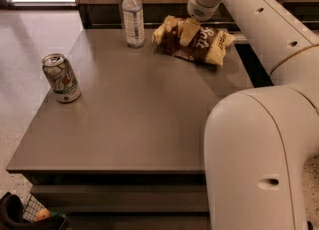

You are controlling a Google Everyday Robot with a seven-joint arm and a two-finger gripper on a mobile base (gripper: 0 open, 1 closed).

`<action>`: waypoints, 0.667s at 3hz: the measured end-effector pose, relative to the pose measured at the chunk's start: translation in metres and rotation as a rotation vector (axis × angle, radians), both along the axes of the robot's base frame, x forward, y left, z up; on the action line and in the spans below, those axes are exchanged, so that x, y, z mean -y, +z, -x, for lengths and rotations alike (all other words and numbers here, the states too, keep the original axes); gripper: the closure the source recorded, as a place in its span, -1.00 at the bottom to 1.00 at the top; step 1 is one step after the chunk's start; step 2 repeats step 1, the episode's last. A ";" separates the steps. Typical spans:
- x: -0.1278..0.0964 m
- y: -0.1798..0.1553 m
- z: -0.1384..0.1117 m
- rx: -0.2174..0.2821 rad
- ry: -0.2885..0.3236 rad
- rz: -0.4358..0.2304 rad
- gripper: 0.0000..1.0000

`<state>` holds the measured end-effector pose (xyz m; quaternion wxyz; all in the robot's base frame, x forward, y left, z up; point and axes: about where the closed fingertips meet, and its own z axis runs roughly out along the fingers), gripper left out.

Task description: Move brown chip bag near blue plastic bottle

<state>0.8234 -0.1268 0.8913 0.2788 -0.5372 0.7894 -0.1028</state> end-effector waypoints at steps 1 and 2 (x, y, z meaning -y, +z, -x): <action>0.000 0.000 0.000 0.000 0.000 0.000 -1.00; 0.000 0.000 0.000 0.000 0.000 0.000 -1.00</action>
Offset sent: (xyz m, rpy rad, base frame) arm 0.0000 0.0000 0.0000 0.0000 0.0000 0.0000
